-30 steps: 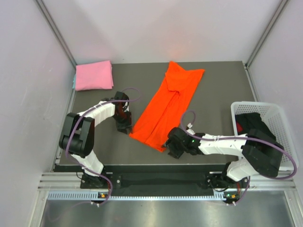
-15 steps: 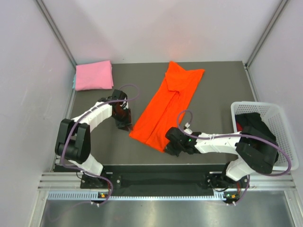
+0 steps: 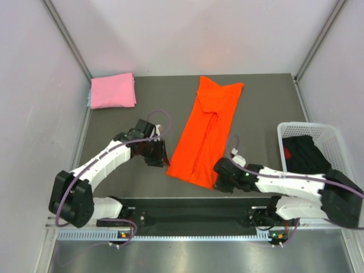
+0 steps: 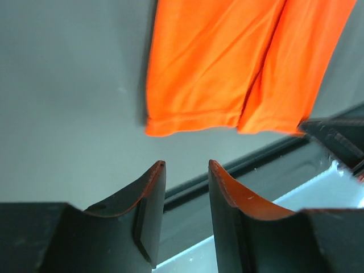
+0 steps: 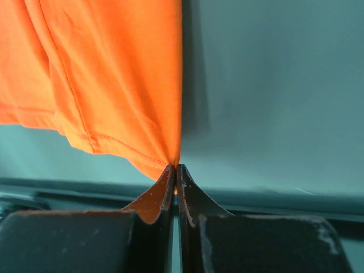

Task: Fold and stack the t-shirts
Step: Fold the tshirt

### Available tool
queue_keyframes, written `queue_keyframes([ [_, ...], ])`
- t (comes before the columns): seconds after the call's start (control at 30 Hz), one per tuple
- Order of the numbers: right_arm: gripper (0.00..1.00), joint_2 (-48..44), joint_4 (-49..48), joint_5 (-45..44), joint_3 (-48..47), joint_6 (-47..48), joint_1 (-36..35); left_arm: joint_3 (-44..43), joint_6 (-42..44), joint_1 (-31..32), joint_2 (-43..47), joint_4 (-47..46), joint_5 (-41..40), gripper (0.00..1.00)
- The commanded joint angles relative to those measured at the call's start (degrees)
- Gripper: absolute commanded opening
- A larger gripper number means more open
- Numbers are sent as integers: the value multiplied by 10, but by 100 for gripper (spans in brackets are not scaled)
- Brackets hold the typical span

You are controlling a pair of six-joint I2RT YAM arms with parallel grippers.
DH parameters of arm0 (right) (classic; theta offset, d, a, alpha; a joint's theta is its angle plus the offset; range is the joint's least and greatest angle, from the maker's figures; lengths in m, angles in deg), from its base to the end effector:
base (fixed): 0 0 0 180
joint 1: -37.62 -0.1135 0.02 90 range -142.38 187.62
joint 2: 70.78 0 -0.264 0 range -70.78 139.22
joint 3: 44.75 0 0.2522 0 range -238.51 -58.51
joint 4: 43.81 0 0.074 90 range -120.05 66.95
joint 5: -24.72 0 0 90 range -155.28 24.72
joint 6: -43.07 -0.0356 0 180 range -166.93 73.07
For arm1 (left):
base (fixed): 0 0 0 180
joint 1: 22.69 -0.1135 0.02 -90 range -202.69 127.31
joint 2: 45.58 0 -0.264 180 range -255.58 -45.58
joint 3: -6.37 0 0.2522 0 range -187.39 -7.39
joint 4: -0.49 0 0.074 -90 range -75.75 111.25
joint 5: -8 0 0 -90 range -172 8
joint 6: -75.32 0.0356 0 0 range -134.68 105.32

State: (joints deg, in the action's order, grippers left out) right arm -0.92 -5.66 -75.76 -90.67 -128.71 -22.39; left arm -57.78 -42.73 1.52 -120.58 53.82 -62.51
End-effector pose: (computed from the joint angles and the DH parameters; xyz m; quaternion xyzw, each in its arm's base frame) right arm 0.1109 0.1792 0.1627 0.2041 0.9449 0.1979 0.1624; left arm 0.2197 -0.1118 0.2242 0.0056 0.9614 -0.2451 0.1250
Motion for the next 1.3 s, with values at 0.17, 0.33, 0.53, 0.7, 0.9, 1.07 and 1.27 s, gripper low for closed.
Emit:
queue_keyframes([
  [0.17,0,-269,218,-30,88,27,-8,113,-160,106,75,-115,3,45],
  [0.33,0,-327,238,-20,112,23,-9,145,-239,187,51,-205,-1,46],
  [0.53,0,-323,226,-23,110,28,-8,145,-273,235,19,-203,-53,46],
  [0.7,0,-314,213,-19,114,33,-9,153,-280,236,-16,-225,-65,44],
  [0.9,0,-331,213,-19,124,29,-8,163,-287,241,-39,-246,-66,36],
  [1.07,0,-345,248,-31,114,26,-8,152,-288,248,-42,-243,-58,5],
  [1.27,0,-331,272,-47,80,55,-8,125,-306,268,-44,-234,-52,0],
])
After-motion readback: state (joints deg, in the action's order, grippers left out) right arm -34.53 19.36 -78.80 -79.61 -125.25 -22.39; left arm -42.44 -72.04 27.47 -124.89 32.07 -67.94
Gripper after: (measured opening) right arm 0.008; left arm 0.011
